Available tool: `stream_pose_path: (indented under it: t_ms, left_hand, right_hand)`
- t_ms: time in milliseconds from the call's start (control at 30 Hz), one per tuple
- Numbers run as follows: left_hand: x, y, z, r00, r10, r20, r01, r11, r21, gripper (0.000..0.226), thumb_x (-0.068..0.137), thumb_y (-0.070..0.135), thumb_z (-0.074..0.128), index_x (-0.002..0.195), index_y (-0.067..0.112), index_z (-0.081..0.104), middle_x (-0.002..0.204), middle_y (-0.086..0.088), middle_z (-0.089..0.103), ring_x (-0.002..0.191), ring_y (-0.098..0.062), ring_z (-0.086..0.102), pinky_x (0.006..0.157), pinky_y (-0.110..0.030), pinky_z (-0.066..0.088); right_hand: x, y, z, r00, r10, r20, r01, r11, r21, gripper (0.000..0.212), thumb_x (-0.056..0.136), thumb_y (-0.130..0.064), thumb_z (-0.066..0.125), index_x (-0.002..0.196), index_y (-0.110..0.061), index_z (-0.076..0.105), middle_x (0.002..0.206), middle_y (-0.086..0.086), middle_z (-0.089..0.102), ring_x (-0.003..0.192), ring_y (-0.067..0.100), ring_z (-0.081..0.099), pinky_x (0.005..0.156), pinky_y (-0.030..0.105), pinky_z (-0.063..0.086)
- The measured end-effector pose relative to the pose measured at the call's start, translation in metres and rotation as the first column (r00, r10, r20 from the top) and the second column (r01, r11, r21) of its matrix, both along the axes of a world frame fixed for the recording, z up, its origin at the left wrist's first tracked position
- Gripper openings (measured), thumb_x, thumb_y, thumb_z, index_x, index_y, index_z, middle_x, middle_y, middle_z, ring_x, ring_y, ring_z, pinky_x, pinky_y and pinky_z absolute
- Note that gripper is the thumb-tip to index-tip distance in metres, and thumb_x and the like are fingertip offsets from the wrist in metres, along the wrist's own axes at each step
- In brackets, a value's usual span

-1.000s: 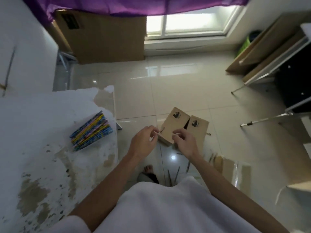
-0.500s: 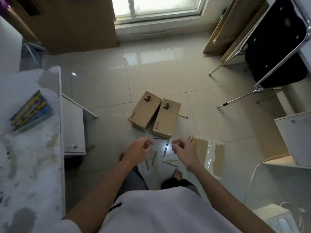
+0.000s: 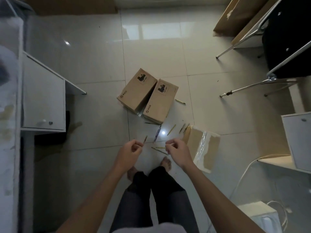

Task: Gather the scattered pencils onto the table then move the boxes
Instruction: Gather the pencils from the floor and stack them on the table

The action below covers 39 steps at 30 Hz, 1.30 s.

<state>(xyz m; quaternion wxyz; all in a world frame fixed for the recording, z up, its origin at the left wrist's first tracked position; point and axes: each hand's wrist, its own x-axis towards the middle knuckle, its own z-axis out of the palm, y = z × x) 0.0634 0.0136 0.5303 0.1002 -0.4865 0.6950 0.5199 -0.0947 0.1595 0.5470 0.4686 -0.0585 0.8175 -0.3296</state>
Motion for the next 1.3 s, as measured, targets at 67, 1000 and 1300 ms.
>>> stream_pose_path:
  t_ms: [67, 1000, 1300]
  left_hand:
    - [-0.001, -0.004, -0.030, 1.000, 0.027, 0.014, -0.027, 1.000, 0.005, 0.012, 0.089, 0.014, 0.064, 0.088, 0.025, 0.070, 0.080, 0.003, 0.070, 0.075, -0.011, 0.065, 0.067, -0.027, 0.051]
    - [0.041, 0.032, -0.635, 0.811, 0.574, 0.114, -0.474, 0.758, -0.449, 0.043, 0.069, 0.019, 0.077, 0.105, 0.026, 0.054, 0.106, 0.003, 0.051, 0.090, -0.022, 0.058, 0.066, -0.031, 0.040]
    - [0.029, 0.041, -0.644, 0.948, 0.316, -0.022, -0.266, 0.758, -0.595, 0.035, 0.086, 0.003, 0.061, 0.120, 0.013, 0.061, 0.108, -0.009, 0.056, 0.083, -0.030, 0.060, 0.065, -0.040, 0.052]
  right_hand:
    - [0.000, -0.009, -0.035, 1.000, 0.015, 0.023, -0.016, 1.000, 0.022, 0.009, 0.088, -0.020, 0.062, 0.086, -0.026, 0.068, 0.084, 0.004, 0.071, 0.085, 0.021, 0.068, 0.083, 0.040, 0.056]
    - [0.014, -0.084, -0.645, 0.847, 0.261, -0.463, -0.331, 0.941, -0.075, 0.010, 0.087, -0.021, 0.058, 0.084, -0.025, 0.066, 0.076, -0.011, 0.066, 0.072, 0.008, 0.060, 0.062, 0.027, 0.047]
    - [-0.001, -0.057, -0.654, 0.819, 0.118, -0.561, -0.253, 0.953, -0.169, 0.009, 0.087, -0.017, 0.061, 0.082, -0.023, 0.066, 0.071, -0.007, 0.065, 0.066, 0.011, 0.059, 0.058, 0.031, 0.047]
